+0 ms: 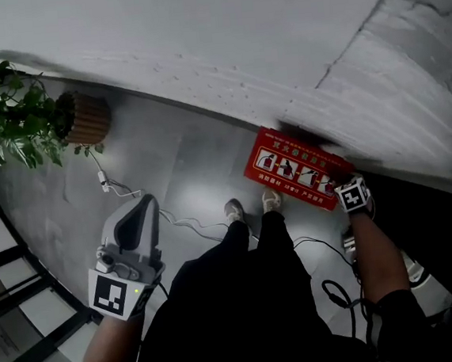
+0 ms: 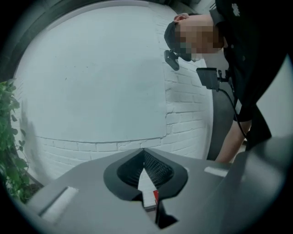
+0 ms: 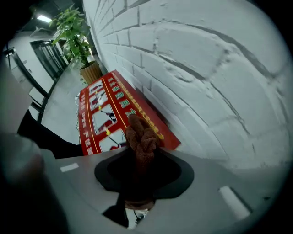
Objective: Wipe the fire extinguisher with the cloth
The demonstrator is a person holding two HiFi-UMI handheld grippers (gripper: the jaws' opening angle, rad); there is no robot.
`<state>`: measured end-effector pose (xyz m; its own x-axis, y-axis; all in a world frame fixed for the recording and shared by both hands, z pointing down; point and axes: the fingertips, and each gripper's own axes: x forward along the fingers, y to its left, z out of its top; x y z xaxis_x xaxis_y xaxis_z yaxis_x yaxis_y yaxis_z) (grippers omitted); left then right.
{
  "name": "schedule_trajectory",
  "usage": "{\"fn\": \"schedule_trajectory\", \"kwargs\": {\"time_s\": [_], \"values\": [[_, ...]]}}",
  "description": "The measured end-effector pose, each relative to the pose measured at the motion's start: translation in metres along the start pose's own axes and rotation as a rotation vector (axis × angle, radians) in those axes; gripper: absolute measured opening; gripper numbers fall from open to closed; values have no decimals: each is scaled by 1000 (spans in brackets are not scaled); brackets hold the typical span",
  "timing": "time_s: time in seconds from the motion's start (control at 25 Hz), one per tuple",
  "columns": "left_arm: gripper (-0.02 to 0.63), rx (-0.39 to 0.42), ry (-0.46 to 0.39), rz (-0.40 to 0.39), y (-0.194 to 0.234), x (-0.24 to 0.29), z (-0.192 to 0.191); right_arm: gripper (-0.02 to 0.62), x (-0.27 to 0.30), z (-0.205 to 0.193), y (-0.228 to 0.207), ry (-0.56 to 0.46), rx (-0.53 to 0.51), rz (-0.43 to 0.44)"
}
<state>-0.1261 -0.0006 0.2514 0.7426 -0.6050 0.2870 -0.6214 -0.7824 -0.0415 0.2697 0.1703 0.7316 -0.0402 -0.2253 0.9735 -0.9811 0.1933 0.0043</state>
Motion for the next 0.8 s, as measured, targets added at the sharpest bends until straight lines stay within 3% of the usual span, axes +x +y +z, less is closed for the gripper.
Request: {"fn": "schedule_trajectory", "kwargs": {"time_s": [0.16, 0.24, 0.44, 0.6, 0.8], "values": [[0, -21, 22, -15, -8, -10, -18, 118, -17, -43, -29, 71, 14, -83], [-1, -32, 27, 23, -1, -23, -24, 117, -33, -30, -18, 61, -62, -87], [0, -53, 22, 214, 31, -66, -26, 117, -8, 106, 87, -138, -359, 82], [0, -46, 51, 322, 41, -104, -28, 118, 24, 205, 167, -206, -485, 188], [0, -111, 111, 473, 42, -149, -46, 121, 58, 233, 208, -134, -581, 241]]}}
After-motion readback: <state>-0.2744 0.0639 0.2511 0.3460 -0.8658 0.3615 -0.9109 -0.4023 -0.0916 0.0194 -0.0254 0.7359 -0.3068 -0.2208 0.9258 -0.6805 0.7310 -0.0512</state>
